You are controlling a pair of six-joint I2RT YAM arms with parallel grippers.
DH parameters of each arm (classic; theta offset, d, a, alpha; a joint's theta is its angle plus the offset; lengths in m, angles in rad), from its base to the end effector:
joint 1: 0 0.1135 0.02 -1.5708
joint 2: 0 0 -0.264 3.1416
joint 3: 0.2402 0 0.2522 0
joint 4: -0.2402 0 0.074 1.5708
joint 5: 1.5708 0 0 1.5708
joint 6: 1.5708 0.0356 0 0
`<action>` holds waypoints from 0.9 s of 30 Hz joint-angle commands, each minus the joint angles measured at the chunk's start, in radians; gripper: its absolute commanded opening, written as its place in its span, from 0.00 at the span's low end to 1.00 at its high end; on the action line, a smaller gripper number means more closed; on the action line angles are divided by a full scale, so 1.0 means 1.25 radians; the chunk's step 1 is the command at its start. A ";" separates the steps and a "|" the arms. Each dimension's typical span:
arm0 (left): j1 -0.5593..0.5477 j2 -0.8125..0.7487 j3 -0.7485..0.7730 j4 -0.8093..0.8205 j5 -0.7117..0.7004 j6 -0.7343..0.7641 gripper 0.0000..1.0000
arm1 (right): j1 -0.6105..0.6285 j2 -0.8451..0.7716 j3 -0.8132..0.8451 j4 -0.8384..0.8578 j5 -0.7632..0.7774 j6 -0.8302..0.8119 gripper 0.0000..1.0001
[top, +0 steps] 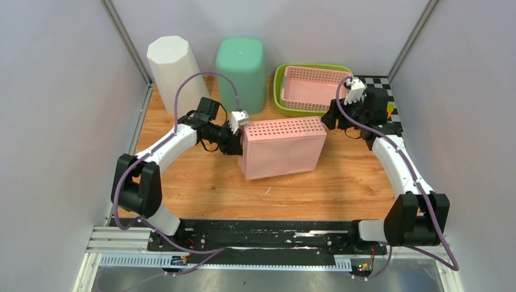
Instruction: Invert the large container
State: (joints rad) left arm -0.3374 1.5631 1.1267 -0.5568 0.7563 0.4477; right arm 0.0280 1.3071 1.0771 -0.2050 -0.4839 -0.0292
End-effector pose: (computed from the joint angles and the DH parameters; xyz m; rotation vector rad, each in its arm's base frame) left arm 0.2938 -0.1289 0.2446 1.1720 2.0951 -0.9066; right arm 0.2985 0.0249 0.3265 -0.3646 1.9507 0.4830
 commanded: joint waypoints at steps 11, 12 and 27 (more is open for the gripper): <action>0.018 0.049 0.012 -0.070 -0.079 -0.016 0.00 | -0.075 -0.036 -0.002 -0.018 -0.143 0.073 0.65; 0.018 0.054 0.012 -0.079 -0.075 -0.010 0.00 | -0.078 -0.039 0.004 -0.017 -0.155 0.077 0.65; 0.018 0.137 0.040 -0.199 0.009 0.075 0.00 | -0.090 0.054 0.025 0.037 -0.275 0.165 0.70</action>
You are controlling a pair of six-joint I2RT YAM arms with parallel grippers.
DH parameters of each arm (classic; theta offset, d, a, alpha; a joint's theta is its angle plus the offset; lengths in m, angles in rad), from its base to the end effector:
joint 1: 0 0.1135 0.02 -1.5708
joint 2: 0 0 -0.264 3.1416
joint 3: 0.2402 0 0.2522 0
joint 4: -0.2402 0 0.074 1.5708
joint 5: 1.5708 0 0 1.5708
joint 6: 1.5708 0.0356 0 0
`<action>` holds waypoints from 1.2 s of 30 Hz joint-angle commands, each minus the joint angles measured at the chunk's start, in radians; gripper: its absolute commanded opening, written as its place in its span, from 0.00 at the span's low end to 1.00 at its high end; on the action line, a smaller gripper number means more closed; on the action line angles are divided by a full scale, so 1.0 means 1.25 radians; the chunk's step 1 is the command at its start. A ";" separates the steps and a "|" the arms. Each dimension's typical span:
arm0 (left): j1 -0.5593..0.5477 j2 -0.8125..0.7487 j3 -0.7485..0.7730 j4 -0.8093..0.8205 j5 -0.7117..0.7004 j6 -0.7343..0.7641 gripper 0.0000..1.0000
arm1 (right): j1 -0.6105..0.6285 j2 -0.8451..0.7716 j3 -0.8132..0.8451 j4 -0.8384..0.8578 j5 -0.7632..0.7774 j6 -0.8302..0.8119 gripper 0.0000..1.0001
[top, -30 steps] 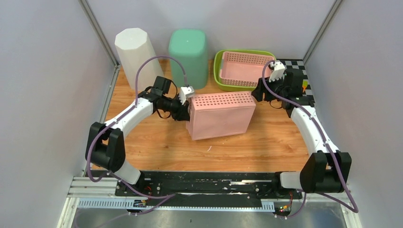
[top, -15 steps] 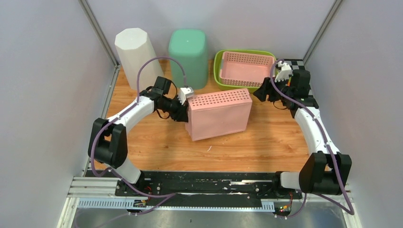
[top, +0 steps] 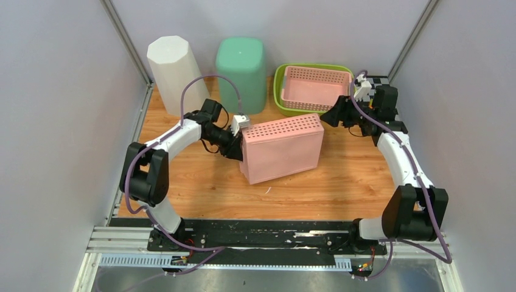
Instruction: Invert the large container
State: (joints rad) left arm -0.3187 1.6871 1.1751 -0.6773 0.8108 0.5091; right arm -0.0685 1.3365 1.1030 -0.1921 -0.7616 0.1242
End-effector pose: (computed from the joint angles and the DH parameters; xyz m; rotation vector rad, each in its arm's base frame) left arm 0.3055 -0.1280 0.2166 1.1992 2.2130 -1.0256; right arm 0.3027 0.0039 0.3308 -0.3040 1.9301 0.7911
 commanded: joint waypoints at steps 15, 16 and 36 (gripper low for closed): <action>-0.059 0.009 -0.026 -0.057 -0.089 0.039 0.00 | -0.010 0.147 0.030 0.144 -0.037 0.158 0.71; -0.063 0.008 -0.027 -0.056 -0.088 0.039 0.00 | -0.007 0.157 0.032 0.146 -0.040 0.161 0.71; -0.066 0.000 -0.034 0.013 -0.068 -0.007 0.16 | 0.007 0.165 -0.017 0.114 -0.056 0.149 0.66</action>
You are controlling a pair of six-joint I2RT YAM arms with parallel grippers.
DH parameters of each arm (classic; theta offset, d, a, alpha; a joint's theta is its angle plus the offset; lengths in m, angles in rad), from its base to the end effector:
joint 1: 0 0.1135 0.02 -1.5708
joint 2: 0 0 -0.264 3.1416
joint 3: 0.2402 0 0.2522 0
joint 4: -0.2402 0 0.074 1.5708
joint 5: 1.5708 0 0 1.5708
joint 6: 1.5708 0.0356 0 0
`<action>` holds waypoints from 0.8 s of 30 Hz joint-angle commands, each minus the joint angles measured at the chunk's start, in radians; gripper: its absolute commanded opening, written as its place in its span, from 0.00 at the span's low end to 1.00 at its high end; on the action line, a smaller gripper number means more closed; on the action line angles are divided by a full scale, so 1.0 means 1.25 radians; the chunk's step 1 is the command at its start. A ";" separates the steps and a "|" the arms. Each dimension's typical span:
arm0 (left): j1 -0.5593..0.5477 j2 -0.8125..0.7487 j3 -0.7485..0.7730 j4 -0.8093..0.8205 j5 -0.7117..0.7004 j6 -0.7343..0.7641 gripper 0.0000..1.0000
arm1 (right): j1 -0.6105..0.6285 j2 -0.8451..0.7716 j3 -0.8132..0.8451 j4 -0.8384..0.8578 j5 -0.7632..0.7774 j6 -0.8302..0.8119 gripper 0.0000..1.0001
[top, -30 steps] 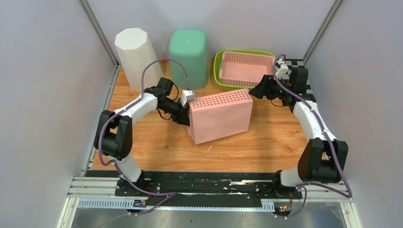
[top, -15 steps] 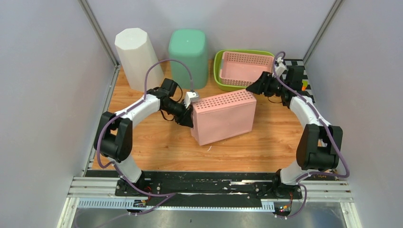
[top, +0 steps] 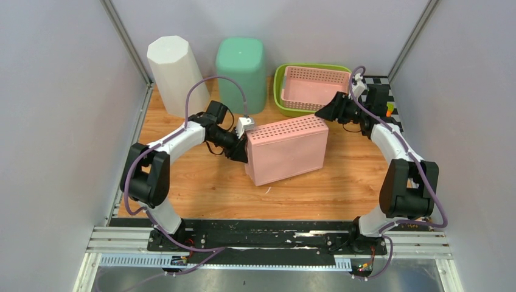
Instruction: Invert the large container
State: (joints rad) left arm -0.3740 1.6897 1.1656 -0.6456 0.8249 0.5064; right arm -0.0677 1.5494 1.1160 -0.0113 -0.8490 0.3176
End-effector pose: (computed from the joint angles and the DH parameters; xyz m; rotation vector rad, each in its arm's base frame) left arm 0.2993 -0.1455 0.2146 1.2659 2.1658 -1.0573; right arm 0.3509 0.0030 0.2871 -0.1695 1.9838 1.0092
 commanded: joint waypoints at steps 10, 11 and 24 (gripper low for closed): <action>-0.020 -0.033 -0.045 0.024 -0.086 -0.027 0.42 | 0.006 -0.004 -0.034 -0.038 0.018 -0.006 0.66; -0.021 -0.035 -0.043 0.025 -0.085 -0.028 0.44 | 0.006 -0.003 -0.035 -0.038 0.018 -0.006 0.66; -0.020 -0.043 -0.027 0.024 -0.065 -0.037 0.57 | 0.006 0.012 -0.034 -0.051 0.015 -0.004 0.66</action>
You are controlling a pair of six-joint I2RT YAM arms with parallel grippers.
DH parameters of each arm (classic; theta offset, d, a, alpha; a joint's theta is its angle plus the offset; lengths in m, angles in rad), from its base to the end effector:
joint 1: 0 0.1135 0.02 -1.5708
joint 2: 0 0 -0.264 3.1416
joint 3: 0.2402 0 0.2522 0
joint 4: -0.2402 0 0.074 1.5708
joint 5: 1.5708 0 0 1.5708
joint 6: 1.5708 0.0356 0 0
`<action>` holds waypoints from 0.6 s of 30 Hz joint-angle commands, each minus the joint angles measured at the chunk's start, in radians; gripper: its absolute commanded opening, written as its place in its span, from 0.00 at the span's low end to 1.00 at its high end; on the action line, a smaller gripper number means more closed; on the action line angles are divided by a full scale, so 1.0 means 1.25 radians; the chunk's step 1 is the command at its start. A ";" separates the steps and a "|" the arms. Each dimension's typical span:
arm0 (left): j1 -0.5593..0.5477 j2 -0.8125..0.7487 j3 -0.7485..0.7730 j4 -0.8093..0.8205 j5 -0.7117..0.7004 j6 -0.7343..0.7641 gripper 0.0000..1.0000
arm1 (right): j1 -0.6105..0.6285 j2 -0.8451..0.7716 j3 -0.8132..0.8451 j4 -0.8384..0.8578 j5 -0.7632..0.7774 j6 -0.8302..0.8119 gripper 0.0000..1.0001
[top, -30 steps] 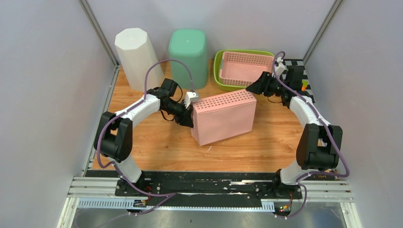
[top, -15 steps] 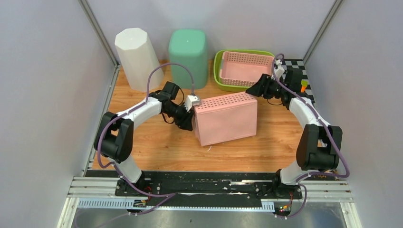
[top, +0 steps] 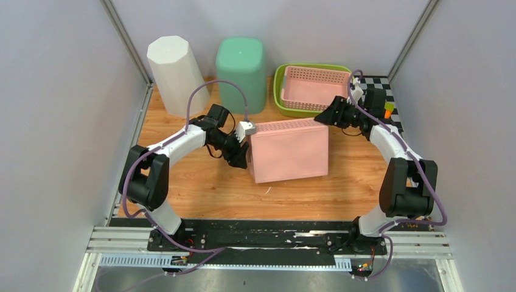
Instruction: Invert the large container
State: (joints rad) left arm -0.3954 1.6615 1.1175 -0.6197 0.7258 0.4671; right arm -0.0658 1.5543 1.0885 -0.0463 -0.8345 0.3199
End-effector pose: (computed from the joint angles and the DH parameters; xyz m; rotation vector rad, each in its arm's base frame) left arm 0.2903 -0.1468 0.2086 1.2512 2.2396 -0.9516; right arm 0.3478 0.0035 0.2731 -0.1247 2.0455 1.0193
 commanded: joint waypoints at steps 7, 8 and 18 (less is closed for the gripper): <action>-0.003 0.000 0.029 0.009 0.036 -0.023 0.57 | 0.005 0.014 -0.015 -0.023 -0.005 0.001 0.66; -0.003 0.006 0.030 0.008 0.039 -0.025 0.57 | 0.005 0.015 -0.015 -0.023 -0.006 0.002 0.66; -0.003 0.019 0.032 0.014 0.046 -0.030 0.57 | 0.005 0.024 -0.021 -0.024 0.000 0.001 0.65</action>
State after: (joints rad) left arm -0.3954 1.6646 1.1294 -0.6140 0.7593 0.4362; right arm -0.0658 1.5688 1.0809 -0.0566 -0.8341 0.3210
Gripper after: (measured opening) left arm 0.570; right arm 0.652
